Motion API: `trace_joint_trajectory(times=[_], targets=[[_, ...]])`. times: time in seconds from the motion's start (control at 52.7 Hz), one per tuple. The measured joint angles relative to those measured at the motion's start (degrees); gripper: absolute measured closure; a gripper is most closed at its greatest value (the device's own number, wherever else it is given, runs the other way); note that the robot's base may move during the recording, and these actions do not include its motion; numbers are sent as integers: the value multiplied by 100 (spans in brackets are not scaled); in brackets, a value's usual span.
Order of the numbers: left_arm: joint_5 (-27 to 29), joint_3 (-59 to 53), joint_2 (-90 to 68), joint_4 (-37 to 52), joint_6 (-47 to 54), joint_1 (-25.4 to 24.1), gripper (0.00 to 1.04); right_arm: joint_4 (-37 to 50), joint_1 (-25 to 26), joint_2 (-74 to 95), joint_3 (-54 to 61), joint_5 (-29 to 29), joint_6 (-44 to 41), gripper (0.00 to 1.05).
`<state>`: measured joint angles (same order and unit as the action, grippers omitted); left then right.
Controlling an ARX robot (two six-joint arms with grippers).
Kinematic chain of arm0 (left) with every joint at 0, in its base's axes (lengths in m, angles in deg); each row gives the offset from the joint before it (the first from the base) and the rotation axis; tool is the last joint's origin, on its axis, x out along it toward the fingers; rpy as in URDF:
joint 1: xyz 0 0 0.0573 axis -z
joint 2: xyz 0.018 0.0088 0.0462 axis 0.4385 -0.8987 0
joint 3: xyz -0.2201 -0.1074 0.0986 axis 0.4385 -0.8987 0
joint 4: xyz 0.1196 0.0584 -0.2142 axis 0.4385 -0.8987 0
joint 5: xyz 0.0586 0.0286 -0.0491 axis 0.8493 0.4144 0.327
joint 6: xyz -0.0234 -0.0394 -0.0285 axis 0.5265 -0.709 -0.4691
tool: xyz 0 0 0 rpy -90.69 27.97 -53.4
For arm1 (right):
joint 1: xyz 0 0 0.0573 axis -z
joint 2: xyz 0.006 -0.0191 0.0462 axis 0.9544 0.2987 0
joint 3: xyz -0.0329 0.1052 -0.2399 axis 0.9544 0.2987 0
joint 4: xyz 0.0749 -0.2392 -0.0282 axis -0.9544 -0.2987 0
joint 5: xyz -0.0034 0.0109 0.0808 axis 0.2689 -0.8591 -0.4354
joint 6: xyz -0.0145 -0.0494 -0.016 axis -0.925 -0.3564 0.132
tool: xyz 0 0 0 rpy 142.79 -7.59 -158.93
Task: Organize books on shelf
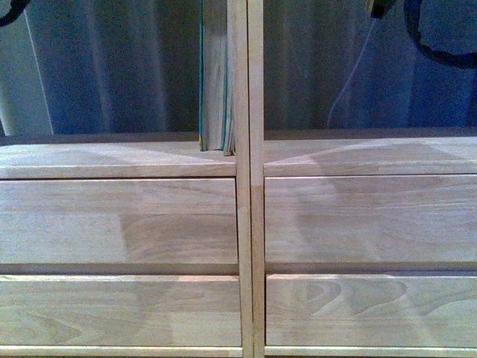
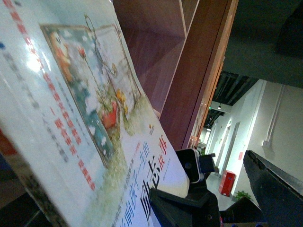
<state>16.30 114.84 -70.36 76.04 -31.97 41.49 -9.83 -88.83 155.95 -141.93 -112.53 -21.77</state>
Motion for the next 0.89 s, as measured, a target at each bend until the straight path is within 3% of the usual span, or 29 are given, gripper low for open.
trace_joint_trajectory(times=[0.209,0.247,0.474,0.891], targets=[[74,35,-2,74,-103,-149,7,111,-2,55,98,-13,103,98],[107,35,-7,74,-103,-166,11,118,-4,59,109,-17,131,98],[271,-24,-57,195,-74,-168,46,247,-66,61,140,33,361,98],[483,-42,-70,291,-330,-168,96,337,-376,-122,140,188,723,98]])
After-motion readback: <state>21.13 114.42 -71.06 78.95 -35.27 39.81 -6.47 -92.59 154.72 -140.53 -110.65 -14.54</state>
